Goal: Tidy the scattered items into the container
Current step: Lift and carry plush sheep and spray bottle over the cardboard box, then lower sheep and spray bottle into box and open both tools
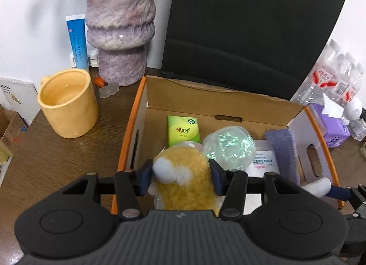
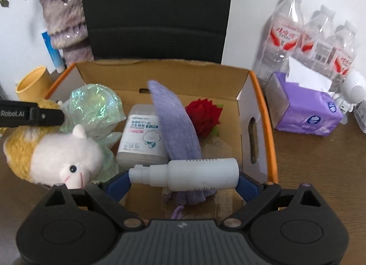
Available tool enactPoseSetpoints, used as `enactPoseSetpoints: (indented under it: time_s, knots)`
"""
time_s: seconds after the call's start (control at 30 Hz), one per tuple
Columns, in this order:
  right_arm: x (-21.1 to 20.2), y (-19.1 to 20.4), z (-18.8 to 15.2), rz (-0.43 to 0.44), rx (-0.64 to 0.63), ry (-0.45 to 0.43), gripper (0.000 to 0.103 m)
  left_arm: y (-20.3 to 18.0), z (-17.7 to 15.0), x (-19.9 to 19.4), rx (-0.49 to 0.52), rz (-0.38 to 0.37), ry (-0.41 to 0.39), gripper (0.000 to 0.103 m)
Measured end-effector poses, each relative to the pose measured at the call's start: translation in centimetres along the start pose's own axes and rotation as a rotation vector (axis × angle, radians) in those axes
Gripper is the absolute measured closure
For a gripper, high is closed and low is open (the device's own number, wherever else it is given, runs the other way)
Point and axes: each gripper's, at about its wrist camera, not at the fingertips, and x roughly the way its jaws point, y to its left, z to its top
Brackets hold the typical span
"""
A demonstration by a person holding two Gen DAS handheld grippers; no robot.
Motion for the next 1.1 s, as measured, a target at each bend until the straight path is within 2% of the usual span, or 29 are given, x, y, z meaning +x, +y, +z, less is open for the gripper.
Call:
enactPoseSetpoints:
  time_s: [0.2, 0.53, 0.6, 0.67, 0.87, 1.1]
  knots:
    - [2.2, -0.5, -0.2, -0.007, 0.008, 0.042, 0.006, -0.6, 0.1, 1.4, 0.031, 0.032, -0.010, 0.051]
    - [3.2, 0.5, -0.1, -0.039, -0.037, 0.057, 0.006, -1.3, 0.1, 2.5, 0.090, 0.057, -0.031, 0.049]
    - [3.2, 0.6, -0.1, -0.045, -0.040, 0.062, 0.006, -1.1, 0.1, 2.4, 0.085, 0.049, -0.026, 0.041]
    - [3.2, 0.5, 0.0, -0.049, -0.042, 0.064, 0.006, -0.5, 0.2, 2.2, 0.064, 0.016, -0.018, 0.023]
    - [1.9, 1.0, 0.2, -0.098, -0.074, 0.026, 0.000, 1.1, 0.3, 1.0, 0.001, -0.072, -0.046, 0.003]
    - [-0.4, 1.9, 0.0, -0.103, -0.098, -0.034, 0.000, 0.7, 0.2, -1.5, 0.017, -0.099, -0.128, 0.000]
